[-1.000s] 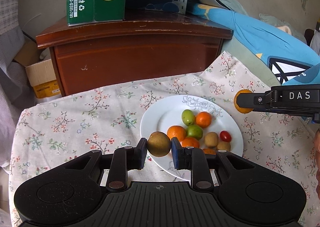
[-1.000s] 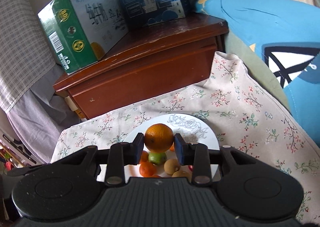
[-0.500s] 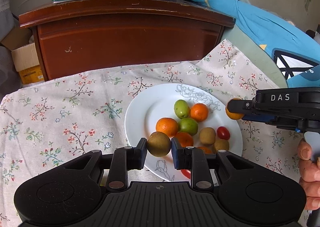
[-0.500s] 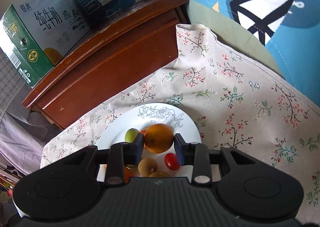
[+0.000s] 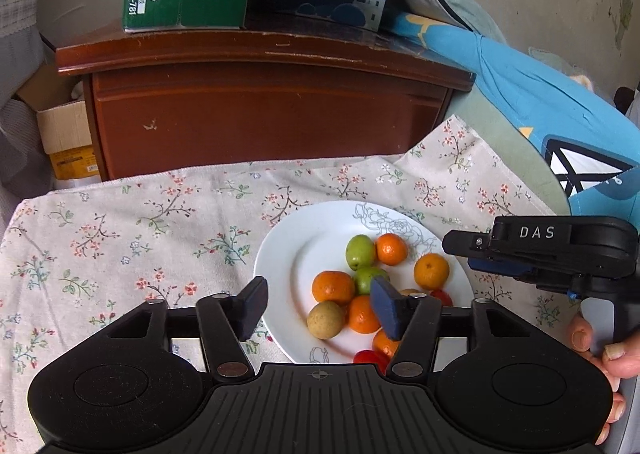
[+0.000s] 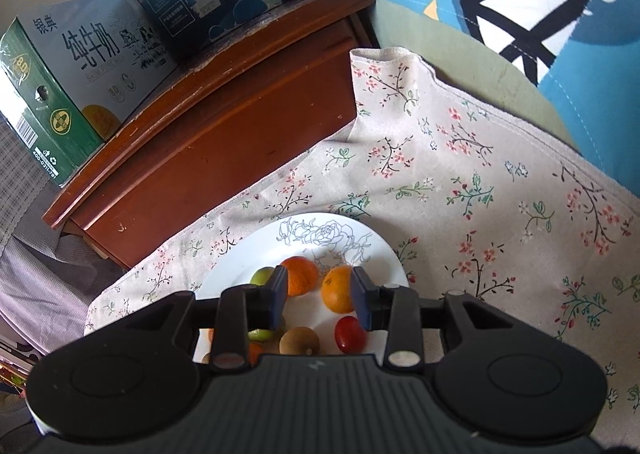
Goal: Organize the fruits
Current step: 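Withdraw both open tools from the plate back to the two limes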
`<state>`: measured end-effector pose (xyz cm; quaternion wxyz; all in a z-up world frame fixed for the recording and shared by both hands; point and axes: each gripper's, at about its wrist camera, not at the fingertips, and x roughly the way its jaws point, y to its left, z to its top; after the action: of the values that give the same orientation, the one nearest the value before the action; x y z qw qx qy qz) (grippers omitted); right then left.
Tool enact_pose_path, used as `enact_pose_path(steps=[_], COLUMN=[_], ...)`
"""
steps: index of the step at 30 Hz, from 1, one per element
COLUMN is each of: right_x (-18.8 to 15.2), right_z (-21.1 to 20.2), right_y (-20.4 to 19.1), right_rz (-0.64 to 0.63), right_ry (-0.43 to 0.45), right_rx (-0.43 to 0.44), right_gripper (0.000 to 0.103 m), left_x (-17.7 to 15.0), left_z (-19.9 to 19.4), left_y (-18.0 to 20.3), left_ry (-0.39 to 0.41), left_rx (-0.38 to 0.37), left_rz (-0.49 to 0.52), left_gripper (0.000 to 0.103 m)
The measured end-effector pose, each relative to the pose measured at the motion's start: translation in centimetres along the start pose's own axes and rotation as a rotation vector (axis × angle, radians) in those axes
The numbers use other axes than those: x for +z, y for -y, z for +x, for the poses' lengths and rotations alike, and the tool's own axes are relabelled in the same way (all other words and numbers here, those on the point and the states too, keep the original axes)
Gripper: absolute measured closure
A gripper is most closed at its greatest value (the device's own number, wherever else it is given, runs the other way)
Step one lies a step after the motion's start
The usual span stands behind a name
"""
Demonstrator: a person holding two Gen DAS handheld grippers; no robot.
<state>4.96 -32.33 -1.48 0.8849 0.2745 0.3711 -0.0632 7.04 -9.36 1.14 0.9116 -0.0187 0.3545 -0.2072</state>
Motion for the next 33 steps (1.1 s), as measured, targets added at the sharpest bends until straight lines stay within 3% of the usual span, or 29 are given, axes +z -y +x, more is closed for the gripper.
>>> enact_pose_path(steps=[1, 2, 16, 23, 33], right_x=[0.0, 0.0, -2.2, -5.3, -9.2], right_z=[0.0, -0.1, -1.9, -2.9, -2.7], right_y=[-0.1, -0.2, -2.6, -4.8, -8.3], right_rz=[-0.002, -0.006, -0.104, -0.170, -0.325], right_ry=[-0.001, -0.002, -0.031, -0.060, -0.128], right_rx=[0.003, 0.006, 0.061, 0.101, 0.168], right_gripper=[0.066, 0.066, 0.063, 0.063, 0.061], left_x=[0.2, 0.3, 1.6, 0.4, -1.4], left_z=[-0.3, -0.6, -6.5, -8.2, -7.7], left_y=[-0.1, -0.4, -4.3, -6.8, -7.8], left_ry=[0.004, 0.006, 0.064, 0.035, -0.055], left_rx=[0.008, 0.015, 0.113, 0.172, 0.255], left_rz=[-0.007, -0.016, -0.060, -0.120, -0.109], left_gripper=[0.030, 0.029, 0.014, 0.013, 0.006])
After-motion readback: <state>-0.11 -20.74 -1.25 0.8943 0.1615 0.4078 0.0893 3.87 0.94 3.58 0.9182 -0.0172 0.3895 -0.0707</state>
